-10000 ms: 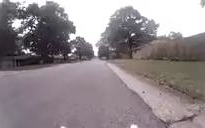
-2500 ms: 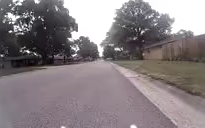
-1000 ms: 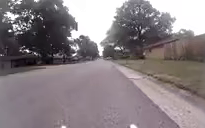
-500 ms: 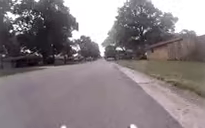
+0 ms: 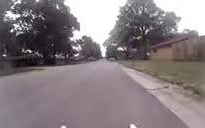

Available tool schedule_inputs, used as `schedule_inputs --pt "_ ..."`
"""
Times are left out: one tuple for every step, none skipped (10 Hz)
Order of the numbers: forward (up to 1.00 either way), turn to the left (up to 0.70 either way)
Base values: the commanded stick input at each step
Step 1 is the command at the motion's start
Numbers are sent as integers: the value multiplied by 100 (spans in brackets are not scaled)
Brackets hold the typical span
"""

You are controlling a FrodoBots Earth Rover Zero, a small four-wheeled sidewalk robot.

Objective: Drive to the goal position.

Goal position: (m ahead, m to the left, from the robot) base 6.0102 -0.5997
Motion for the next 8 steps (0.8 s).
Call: schedule_inputs --pt "100 0" --pt "100 0" --pt "100 -8" --pt "100 -37" --pt "100 -27" --pt "100 -4" --pt "100 0" --pt "100 0"
